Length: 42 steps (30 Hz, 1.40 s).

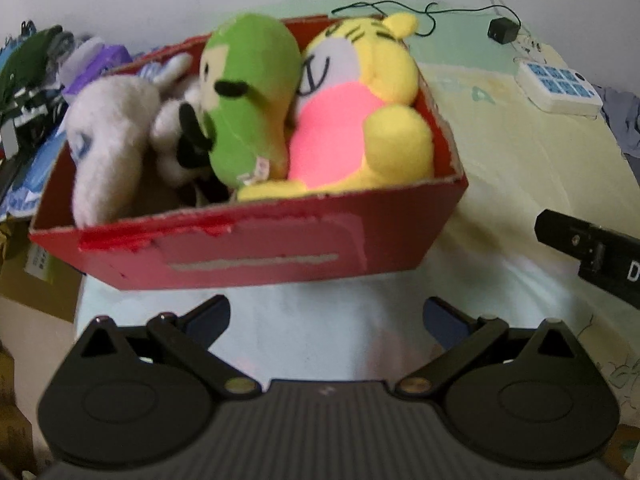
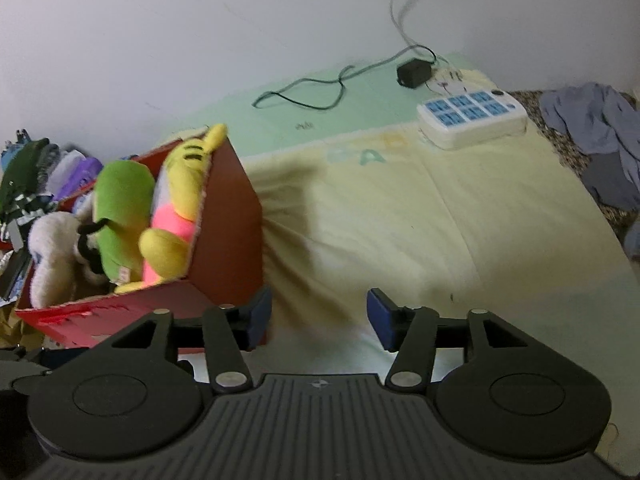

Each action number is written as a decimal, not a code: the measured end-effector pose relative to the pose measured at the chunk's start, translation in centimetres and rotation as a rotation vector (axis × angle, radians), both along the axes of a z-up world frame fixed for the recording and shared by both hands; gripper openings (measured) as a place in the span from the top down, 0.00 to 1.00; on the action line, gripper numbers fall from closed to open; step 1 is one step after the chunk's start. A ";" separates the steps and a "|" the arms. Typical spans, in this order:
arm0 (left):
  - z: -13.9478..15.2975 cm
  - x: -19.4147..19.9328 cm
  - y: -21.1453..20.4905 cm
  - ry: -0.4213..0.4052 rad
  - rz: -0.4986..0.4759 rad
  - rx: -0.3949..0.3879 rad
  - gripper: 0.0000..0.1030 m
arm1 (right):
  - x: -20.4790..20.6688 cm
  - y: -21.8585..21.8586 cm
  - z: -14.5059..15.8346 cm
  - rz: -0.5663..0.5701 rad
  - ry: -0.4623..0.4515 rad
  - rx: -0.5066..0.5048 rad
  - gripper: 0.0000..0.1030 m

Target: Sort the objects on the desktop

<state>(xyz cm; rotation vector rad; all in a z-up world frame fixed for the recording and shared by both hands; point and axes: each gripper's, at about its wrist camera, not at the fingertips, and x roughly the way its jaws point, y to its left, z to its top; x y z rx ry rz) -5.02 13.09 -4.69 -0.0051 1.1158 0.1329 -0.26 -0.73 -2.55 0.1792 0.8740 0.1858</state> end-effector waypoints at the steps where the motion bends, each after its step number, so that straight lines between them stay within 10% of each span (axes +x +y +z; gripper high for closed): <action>1: -0.2 -0.1 -0.2 0.001 0.004 0.007 0.01 | 0.0 0.0 -0.2 -0.001 0.008 -0.010 0.40; 11: -0.7 0.7 -0.6 0.027 0.002 0.045 0.01 | 0.4 0.5 -0.6 -0.005 0.031 -0.090 0.25; 42: 2.4 -0.4 3.7 -0.015 0.015 0.073 0.01 | 0.9 4.5 0.3 0.025 0.054 -0.141 0.23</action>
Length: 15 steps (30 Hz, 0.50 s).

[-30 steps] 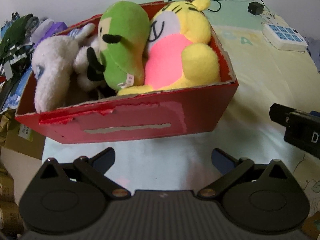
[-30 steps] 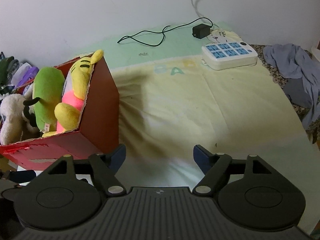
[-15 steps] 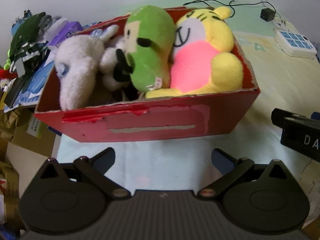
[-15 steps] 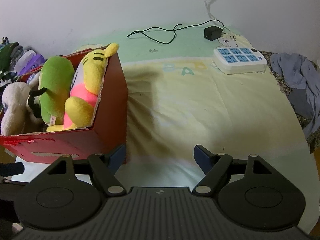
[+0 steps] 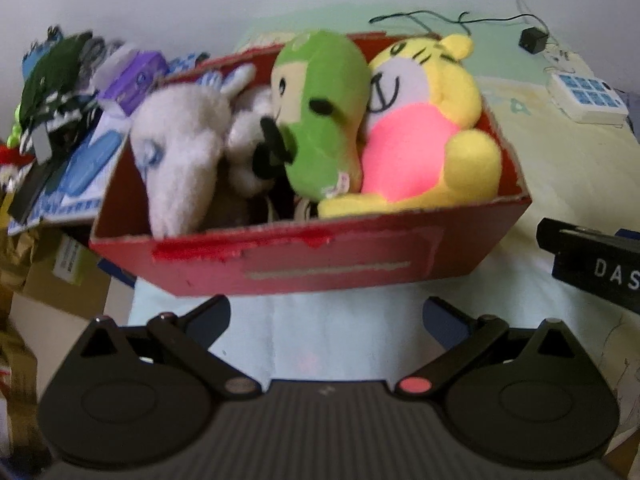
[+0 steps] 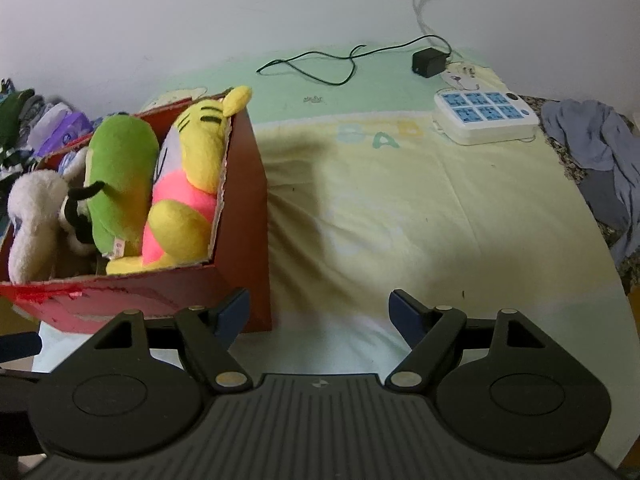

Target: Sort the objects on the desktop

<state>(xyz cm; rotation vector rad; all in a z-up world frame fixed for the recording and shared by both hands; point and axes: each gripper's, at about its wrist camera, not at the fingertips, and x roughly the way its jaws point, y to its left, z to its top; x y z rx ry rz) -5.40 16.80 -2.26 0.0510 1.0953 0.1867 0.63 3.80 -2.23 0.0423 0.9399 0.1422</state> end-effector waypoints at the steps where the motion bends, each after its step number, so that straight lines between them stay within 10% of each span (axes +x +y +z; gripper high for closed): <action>1: 0.3 0.0 0.2 -0.006 -0.009 -0.001 0.01 | -0.1 0.0 0.1 -0.014 -0.004 -0.002 0.23; 15: 3.2 -0.4 3.0 -0.065 -0.043 -0.030 0.01 | -1.4 1.7 2.2 -0.079 -0.008 -0.053 0.22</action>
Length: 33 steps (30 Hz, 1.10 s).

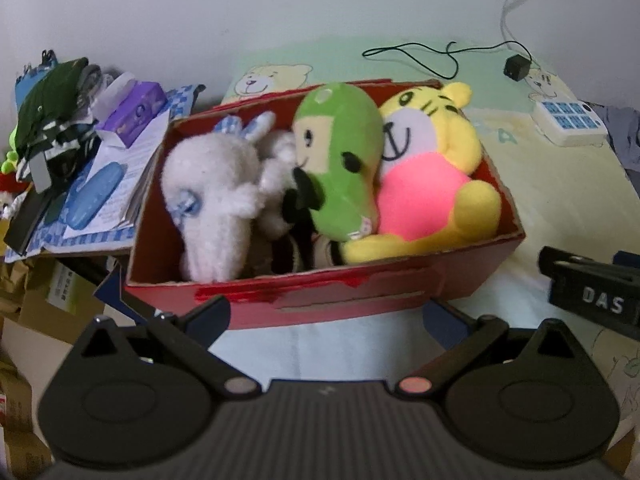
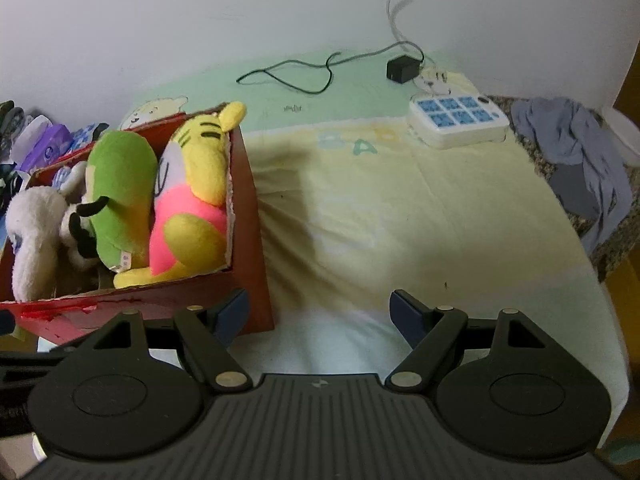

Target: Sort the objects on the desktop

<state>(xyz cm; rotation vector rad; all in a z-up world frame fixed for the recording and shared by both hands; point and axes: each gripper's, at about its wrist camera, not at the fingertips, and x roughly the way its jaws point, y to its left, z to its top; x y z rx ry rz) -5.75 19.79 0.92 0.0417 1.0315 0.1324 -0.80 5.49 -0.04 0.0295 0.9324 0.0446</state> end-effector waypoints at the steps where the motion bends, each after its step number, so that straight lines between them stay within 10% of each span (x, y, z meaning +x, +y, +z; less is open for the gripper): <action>1: 0.1 0.0 0.4 -0.008 0.008 0.000 0.01 | -0.2 0.1 0.2 -0.001 -0.006 -0.004 0.22; 33: -0.5 -1.8 3.6 0.024 0.118 -0.027 0.01 | -1.7 4.5 3.6 0.169 -0.074 0.043 0.22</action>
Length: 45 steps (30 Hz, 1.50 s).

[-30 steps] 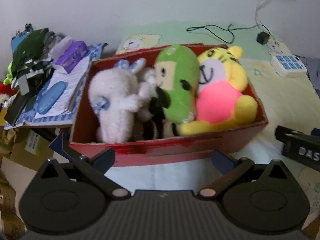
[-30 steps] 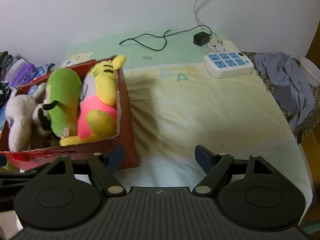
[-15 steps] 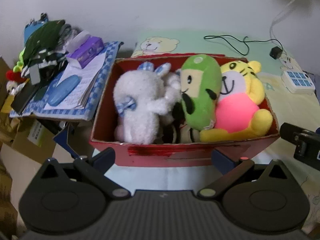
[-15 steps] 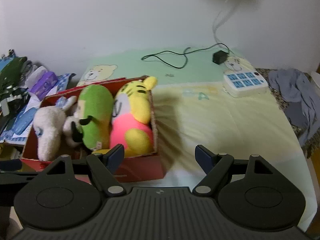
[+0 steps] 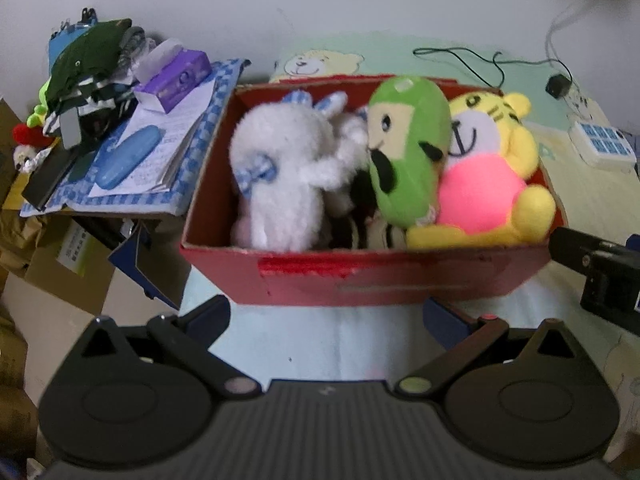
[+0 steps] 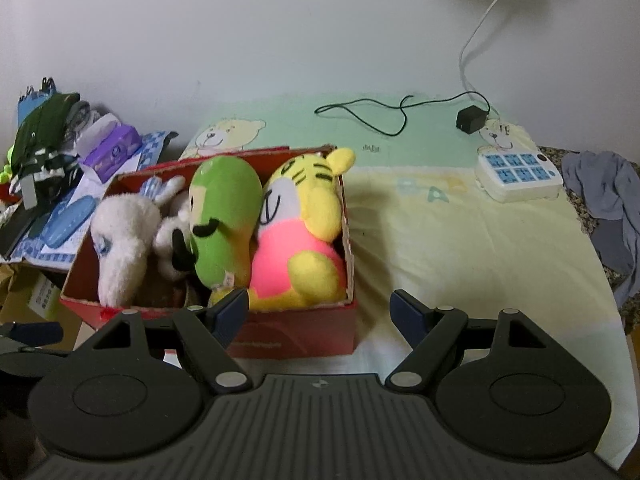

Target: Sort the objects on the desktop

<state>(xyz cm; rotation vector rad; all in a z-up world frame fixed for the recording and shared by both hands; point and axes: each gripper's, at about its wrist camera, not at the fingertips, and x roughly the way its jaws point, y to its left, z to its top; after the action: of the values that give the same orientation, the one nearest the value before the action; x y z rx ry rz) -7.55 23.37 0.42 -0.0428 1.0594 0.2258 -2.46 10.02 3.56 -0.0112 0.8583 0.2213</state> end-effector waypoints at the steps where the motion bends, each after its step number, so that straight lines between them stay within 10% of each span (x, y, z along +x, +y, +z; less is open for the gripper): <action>1: -0.3 -0.1 -0.2 0.011 -0.003 0.000 0.01 | -0.2 -0.2 -0.1 0.001 0.005 0.000 0.22; 19: -3.2 -0.3 -6.1 0.097 -0.228 -0.064 0.01 | -1.9 -5.4 -3.3 -0.112 0.110 -0.056 0.22; 45: -4.7 -0.1 -5.9 0.120 -0.185 -0.040 0.01 | -1.8 -5.1 -4.9 -0.090 0.135 -0.106 0.22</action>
<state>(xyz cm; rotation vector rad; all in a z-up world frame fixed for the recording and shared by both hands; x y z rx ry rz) -7.69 17.47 -4.25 0.0334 1.1796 0.0402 -4.31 4.95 -1.31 -0.0573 1.0019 0.0921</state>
